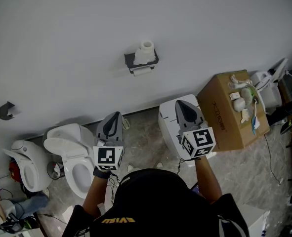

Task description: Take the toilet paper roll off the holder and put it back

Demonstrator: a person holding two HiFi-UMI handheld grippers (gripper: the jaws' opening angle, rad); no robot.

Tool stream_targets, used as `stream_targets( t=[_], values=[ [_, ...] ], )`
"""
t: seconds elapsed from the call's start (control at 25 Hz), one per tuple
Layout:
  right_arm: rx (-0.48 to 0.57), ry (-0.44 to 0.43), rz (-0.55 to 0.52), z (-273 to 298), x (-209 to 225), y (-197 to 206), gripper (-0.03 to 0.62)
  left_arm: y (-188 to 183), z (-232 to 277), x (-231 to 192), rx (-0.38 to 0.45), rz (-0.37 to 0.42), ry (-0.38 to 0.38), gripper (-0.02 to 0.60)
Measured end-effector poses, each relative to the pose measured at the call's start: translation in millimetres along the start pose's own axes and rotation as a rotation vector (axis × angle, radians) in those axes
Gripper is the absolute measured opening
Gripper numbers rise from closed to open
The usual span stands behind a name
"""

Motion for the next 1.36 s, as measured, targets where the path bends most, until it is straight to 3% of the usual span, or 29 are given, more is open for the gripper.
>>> stream_targets(
  t=[0.88,1.16,1.36],
  values=[
    [-0.018,-0.022,-0.001,-1,-2,3,-0.008,3,2,1,-0.011,-0.005,0.019,0.011],
    [-0.042,-0.025,-0.056,0,-6,5,-0.008,7,-2,-8,-0.014,-0.019,0.005,0.011],
    [-0.019,-0.073,-0.092,13,-11,2,-0.008,15,-6,-22,-0.007,-0.024,-0.026,0.011]
  ],
)
Point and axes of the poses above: the fingertips, and each gripper's own axes: z forward along the fingers, x to its right, y out of its underside, the point moved 6 cm from there along -z, backward along the fingers, and after that the axes turned 8 degrees about x, right-handed, at the moved point
